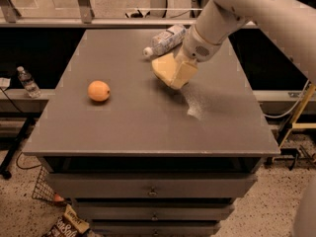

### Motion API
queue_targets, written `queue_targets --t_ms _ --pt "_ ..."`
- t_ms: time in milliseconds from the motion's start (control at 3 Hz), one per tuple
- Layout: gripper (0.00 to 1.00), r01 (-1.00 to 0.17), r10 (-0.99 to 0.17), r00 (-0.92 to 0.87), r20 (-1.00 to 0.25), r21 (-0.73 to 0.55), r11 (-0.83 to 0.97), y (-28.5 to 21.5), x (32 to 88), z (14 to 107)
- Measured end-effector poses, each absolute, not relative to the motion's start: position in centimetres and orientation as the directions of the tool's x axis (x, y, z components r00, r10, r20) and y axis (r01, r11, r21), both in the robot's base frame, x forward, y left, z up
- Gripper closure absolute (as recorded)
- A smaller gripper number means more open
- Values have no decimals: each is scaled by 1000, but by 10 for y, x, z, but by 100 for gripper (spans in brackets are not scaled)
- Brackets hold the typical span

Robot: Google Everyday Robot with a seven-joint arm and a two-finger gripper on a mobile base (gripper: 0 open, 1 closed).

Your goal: Move sponge near orange

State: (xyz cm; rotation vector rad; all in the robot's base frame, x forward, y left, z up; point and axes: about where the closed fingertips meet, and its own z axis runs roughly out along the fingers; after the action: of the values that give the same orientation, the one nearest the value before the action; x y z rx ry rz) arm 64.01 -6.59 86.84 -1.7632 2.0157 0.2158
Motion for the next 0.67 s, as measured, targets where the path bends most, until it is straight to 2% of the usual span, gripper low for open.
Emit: queue_targets --t_ms 667 --pt "100 -991 -908 50 -417 -137 8 -5 649 850"
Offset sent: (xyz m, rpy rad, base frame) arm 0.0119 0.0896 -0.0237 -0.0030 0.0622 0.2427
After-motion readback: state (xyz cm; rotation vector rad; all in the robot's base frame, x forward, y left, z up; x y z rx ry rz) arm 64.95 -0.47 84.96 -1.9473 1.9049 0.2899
